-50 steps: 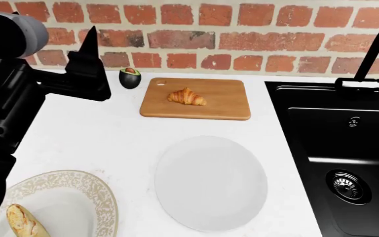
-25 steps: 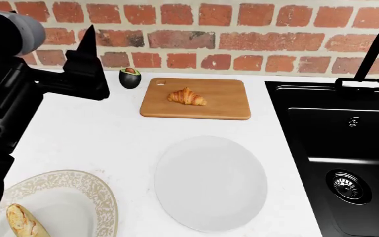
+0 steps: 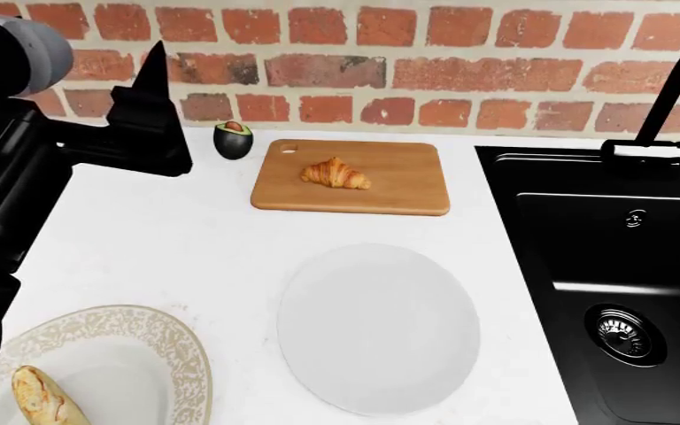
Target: From the different types of pastries on the counter, select a croissant and place it on the cutting board. Then retrieve a jar of jam from the cabinet and place it alongside the croissant on the cutting board.
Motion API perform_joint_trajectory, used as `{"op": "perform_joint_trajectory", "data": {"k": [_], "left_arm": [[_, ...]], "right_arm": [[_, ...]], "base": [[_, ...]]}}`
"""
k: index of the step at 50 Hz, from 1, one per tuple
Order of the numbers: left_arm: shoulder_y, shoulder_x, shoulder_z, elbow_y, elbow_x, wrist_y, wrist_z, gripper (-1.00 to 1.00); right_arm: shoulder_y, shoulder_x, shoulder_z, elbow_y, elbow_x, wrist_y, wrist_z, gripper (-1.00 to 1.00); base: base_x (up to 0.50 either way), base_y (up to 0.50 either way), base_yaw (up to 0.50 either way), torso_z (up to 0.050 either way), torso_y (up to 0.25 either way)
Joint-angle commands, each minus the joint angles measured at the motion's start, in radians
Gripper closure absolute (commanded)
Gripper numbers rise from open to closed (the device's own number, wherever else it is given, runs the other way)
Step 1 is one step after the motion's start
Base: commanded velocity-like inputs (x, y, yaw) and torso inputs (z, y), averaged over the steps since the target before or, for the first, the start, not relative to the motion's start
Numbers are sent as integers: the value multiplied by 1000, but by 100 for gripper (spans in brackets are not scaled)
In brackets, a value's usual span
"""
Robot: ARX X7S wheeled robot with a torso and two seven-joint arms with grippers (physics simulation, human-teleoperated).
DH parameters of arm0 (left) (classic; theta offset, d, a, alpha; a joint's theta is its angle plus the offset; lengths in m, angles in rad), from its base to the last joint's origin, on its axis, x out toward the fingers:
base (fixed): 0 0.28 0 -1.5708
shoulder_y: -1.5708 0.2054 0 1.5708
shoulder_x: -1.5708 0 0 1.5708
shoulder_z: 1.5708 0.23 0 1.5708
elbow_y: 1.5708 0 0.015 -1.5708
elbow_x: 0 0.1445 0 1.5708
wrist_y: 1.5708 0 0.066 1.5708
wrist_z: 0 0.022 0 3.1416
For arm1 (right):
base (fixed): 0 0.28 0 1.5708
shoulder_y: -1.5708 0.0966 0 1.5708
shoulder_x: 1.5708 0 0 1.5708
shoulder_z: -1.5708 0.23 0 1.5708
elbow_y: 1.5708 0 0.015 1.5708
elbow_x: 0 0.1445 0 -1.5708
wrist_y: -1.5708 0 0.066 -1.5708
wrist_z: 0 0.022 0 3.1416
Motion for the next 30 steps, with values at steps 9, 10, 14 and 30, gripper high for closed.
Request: {"op": "perform_joint_trajectory", "data": {"k": [9, 10, 14, 30], "left_arm": [[8, -4, 1, 0, 7, 7, 4, -100], [8, -4, 1, -1, 7, 7, 4, -100], [13, -4, 2, -1, 11, 10, 7, -100], [18, -3, 4, -1, 18, 15, 9, -100]], "right_arm": [[-92, 42, -140, 49, -47, -60, 82, 100], [-92, 42, -148, 60, -55, -68, 90, 100], [-86, 36, -180, 140, -100, -102, 136, 100], [-92, -9, -268, 255, -134, -114, 168, 100]], "base": [[0, 0, 0, 0, 1], [0, 0, 0, 0, 0], [0, 0, 0, 0, 0], [1, 0, 0, 0, 1]]}}
